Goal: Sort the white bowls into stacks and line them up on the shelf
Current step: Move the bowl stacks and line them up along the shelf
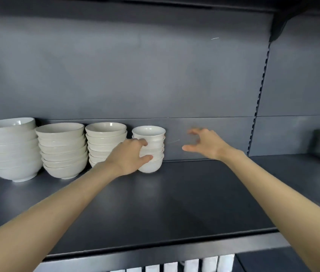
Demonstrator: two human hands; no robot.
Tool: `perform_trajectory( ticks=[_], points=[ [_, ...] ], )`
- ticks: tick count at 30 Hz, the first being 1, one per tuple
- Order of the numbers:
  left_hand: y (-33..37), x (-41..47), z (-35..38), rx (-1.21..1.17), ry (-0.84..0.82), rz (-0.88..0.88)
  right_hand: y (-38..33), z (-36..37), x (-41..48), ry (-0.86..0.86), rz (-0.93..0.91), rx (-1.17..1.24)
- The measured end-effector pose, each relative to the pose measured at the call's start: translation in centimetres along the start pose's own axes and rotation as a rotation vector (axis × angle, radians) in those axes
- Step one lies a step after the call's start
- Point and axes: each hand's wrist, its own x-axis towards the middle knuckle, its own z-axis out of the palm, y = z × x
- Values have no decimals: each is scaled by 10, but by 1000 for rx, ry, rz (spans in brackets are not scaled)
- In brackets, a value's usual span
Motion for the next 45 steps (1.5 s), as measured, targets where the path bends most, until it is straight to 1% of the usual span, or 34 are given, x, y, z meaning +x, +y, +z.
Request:
perform_trajectory(
  ticks=[4, 8, 13, 18, 22, 26, 32, 41, 45],
  points=[
    [37, -6, -26, 40, 76, 148, 6, -36, -37, 68, 40, -162],
    [80, -10, -36, 94, 108, 267, 22, -69, -76, 129, 117, -279],
    [132, -8, -30, 115, 161, 406, 44, -115, -122, 222, 201, -377],
    [187, -3, -19, 148, 216, 504, 79, -155, -159, 281, 251, -412],
    [237, 2, -4, 190, 257, 528, 115, -186, -180, 308, 274, -493],
    [291, 8, 19, 209, 274, 508, 158, -218, -193, 308, 256, -566],
    [363, 26, 57, 207, 274, 475, 229, -265, -204, 283, 236, -599],
    [452, 91, 90, 230, 287, 504, 332, -317, -180, 297, 231, -559],
    [482, 126, 122, 164, 281, 507, 378, -327, -160, 295, 246, -550]
  ],
)
